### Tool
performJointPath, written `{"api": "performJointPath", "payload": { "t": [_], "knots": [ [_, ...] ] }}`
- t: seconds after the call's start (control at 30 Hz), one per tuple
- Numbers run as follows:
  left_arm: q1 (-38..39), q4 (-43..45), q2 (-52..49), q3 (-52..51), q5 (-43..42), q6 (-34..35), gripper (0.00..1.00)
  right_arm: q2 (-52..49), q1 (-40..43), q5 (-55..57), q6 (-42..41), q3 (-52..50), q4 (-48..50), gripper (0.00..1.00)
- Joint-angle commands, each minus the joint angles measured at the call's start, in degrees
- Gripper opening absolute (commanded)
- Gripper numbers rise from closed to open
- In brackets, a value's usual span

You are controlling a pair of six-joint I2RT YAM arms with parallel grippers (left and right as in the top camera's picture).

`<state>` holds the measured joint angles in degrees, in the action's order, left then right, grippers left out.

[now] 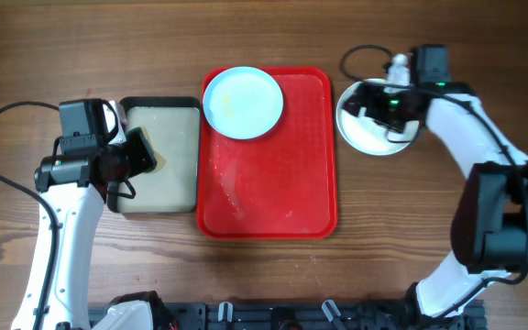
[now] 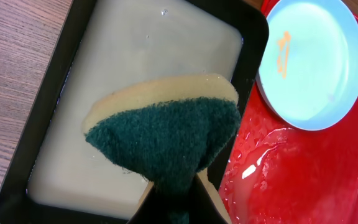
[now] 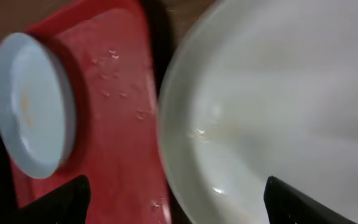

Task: Clean dirty plates on tray and stack at the side
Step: 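Grasp the stained pale blue plate's rim with the right gripper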

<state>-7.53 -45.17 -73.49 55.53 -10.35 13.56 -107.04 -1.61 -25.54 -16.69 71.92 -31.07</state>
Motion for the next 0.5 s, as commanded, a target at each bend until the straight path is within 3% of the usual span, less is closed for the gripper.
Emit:
{"api": "performJointPath", "payload": {
  "t": [0.0,0.23,0.47],
  "knots": [
    [-0.1,0.1,0.2,-0.2,0.3,-0.7,0.06,0.5,-8.0,0.9,-3.2,-0.2,5.3,0.89],
    [-0.1,0.2,0.2,-0.2,0.3,-0.8,0.06,0.0,-25.3,32.1,-3.9,-0.2,22.5,0.89],
    [-0.1,0.1,0.2,-0.2,0.3,-0.8,0.07,-6.1,-27.2,35.6,-2.4,-0.2,36.2,0.89]
  ]
}}
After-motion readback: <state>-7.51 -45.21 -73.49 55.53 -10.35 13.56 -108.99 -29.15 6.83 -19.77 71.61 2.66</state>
